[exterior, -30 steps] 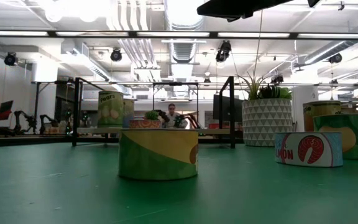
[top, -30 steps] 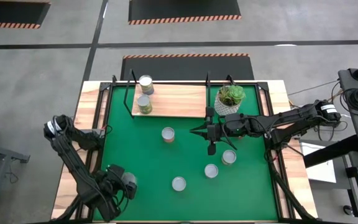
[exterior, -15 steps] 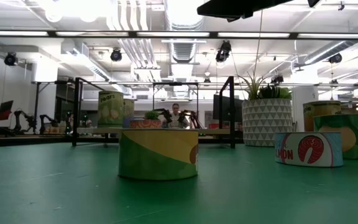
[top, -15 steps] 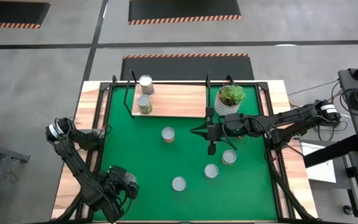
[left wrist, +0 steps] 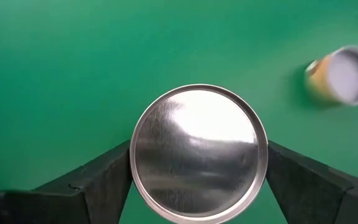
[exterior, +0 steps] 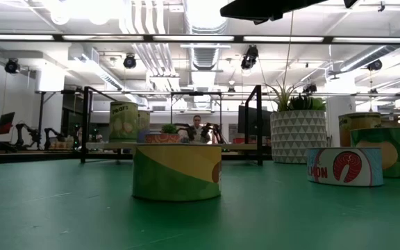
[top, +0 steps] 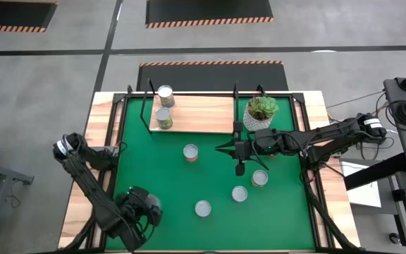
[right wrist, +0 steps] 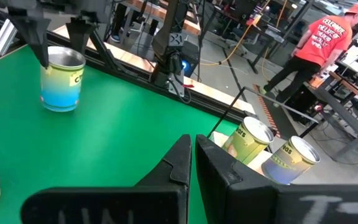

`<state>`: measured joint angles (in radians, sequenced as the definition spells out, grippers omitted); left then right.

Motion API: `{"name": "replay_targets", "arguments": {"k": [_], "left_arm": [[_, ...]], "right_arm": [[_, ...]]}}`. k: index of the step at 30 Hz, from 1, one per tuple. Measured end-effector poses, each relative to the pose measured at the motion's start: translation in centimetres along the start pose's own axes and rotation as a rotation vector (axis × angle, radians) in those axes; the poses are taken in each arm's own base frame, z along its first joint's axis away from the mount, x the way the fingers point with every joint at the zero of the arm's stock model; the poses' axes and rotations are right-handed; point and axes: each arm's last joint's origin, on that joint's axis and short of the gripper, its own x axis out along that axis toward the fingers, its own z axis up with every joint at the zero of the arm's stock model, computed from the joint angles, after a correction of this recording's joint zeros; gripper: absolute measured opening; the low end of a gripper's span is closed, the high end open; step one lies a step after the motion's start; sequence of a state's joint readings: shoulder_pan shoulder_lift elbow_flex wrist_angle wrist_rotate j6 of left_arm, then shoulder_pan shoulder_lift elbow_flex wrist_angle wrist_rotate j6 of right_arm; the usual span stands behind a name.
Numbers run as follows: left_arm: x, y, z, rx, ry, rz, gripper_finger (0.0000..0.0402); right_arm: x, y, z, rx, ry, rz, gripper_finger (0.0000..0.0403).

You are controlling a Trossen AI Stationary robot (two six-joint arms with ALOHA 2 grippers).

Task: Pick and place cans onto a shelf
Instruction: Put the canned cherries on the shelf

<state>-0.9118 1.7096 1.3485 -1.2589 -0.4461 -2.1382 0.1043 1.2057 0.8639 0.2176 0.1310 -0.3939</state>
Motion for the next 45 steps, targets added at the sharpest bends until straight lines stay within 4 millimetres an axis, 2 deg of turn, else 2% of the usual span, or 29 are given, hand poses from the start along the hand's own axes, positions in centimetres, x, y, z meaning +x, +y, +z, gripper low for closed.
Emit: {"name": "replay_targets", "arguments": {"k": [9, 16, 20, 28, 35, 39, 45], "left_arm": [[-2.0, -3.6, 6.1, 0.163, -0.078, -0.012, 0.0313], [-2.2, -5.8, 11.3, 0.370, -0.178, -0.013, 0.0313], [-2.1, -6.4, 14.2, 0.473, -0.230, 0.018, 0.0313], [-1.6, -6.7, 20.5, 0.561, -0.270, 0.093, 0.0313], [-0.1, -6.5, 24.9, 0.618, -0.309, 0.153, 0.0313], [0.8, -6.6, 27.6, 0.625, -0.322, 0.117, 0.0313], [2.0, -6.2, 32.3, 0.599, -0.340, 0.020, 0.0313]], "right_arm": [[0.0, 0.0, 0.0, -0.003, 0.000, 0.000, 0.0012], [-0.3, -0.1, 0.2, -0.043, -0.005, -0.003, 0.0012], [-1.4, -0.5, 0.8, -0.040, -0.021, -0.009, 0.0012], [-4.5, -1.0, 1.3, 0.015, -0.029, -0.002, 0.0012], [-6.5, -0.5, 1.2, -0.005, -0.076, 0.016, 0.0012], [-7.3, -0.4, 1.3, -0.004, -0.101, 0.020, 0.0012], [-7.5, -0.2, 1.2, -0.006, -0.101, 0.026, 0.0012]]}}
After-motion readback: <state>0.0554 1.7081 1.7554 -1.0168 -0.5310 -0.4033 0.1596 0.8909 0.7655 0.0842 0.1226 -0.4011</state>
